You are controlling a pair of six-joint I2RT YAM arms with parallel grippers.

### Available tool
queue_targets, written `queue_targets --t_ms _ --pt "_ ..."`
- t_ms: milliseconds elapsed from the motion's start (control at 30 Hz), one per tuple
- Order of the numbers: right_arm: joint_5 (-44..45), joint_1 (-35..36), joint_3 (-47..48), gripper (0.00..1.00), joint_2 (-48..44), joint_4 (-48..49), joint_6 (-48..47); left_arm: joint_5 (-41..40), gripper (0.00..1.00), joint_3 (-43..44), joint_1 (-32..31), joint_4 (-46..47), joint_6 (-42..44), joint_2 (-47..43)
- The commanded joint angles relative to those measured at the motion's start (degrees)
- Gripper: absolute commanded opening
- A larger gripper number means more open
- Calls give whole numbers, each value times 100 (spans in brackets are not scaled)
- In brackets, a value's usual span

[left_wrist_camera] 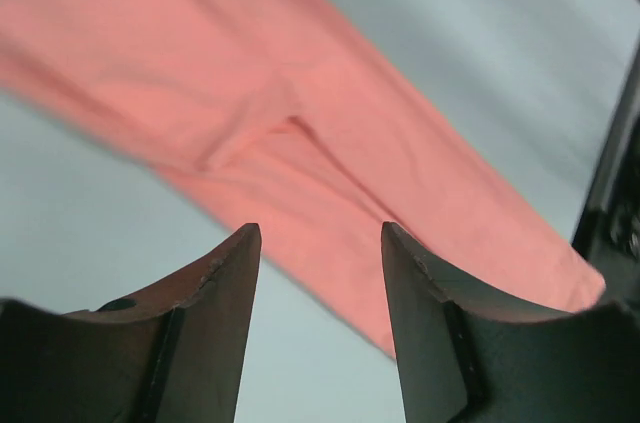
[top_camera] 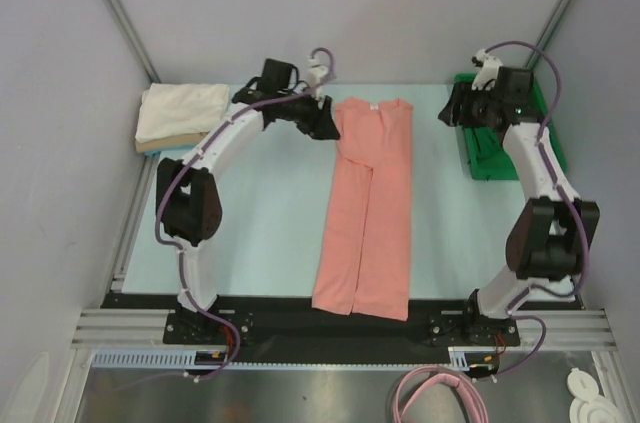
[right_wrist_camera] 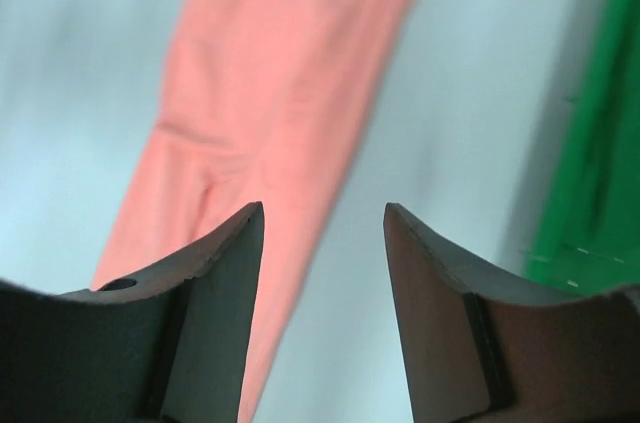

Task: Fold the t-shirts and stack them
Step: Fold the tshirt

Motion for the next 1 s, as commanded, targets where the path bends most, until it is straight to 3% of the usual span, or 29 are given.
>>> queue_targets --t_ms 0,133,300,433,533,967 --pt "-859 347 -1133 56 -789 78 -389 726 57 166 544 862 -1491 541" --pt "-814 497 -2200 56 -1773 175 -749 1139 57 298 975 1898 -2325 1191" --pt "-815 444 -2895 56 -2715 376 -1313 1368 55 1184 1178 2217 -2749 2270" --pt "-929 111 -3010 57 -2856 430 -1305 1350 56 2281 1204 2129 -3073 3140" --pt "-1017 -153 -3071 57 -2927 474 -1322 1359 55 2626 1231 2173 -3267 3625" --pt "-1272 -312 -3203 58 -2953 606 -1349 1008 56 2935 1205 2551 -3699 4295"
